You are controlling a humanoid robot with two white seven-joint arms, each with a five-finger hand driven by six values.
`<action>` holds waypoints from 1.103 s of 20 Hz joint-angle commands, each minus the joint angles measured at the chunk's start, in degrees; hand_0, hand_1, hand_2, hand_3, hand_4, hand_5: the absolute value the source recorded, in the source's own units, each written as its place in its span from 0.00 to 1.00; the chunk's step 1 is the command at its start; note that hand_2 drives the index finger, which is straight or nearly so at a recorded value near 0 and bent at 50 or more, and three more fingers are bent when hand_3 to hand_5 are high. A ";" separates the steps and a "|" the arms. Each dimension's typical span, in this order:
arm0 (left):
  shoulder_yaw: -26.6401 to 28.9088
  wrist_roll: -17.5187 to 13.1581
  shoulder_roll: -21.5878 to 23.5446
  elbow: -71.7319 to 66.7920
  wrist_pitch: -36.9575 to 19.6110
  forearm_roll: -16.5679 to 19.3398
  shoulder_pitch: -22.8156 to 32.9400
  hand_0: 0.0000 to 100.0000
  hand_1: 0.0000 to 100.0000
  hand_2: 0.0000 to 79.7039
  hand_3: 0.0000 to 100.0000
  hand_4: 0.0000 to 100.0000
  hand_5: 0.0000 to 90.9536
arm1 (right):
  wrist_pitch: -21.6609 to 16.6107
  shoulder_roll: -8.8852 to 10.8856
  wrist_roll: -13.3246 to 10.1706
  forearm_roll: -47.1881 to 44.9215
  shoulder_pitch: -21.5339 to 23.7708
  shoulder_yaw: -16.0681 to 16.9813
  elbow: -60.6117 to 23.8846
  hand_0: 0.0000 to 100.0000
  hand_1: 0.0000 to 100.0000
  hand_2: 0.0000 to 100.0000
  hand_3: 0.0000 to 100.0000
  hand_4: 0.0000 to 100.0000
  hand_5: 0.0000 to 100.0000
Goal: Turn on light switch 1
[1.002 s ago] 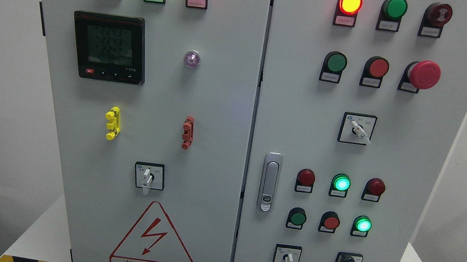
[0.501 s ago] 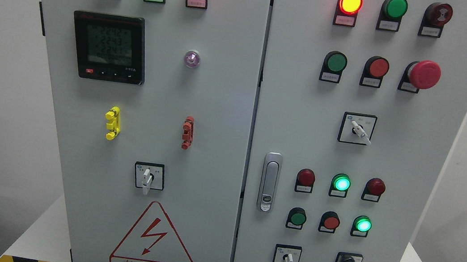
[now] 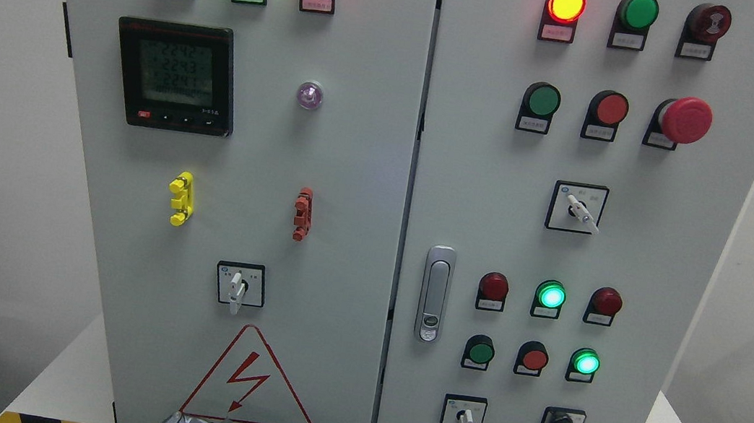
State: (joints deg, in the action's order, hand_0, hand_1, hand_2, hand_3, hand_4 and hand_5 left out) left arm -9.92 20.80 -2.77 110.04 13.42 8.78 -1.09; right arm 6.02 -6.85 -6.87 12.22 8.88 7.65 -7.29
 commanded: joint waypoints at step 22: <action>-1.86 5.47 -3.74 6.41 7.15 0.64 -3.48 0.25 0.70 0.76 0.94 0.96 0.94 | -0.05 0.00 0.01 0.00 0.00 0.00 -0.01 0.05 0.00 0.00 0.00 0.00 0.00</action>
State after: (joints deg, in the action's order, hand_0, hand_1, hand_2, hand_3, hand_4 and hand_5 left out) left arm -11.57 23.91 -5.62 115.16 20.36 11.26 -3.81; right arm 6.02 -6.86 -7.22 12.21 8.88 7.65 -7.29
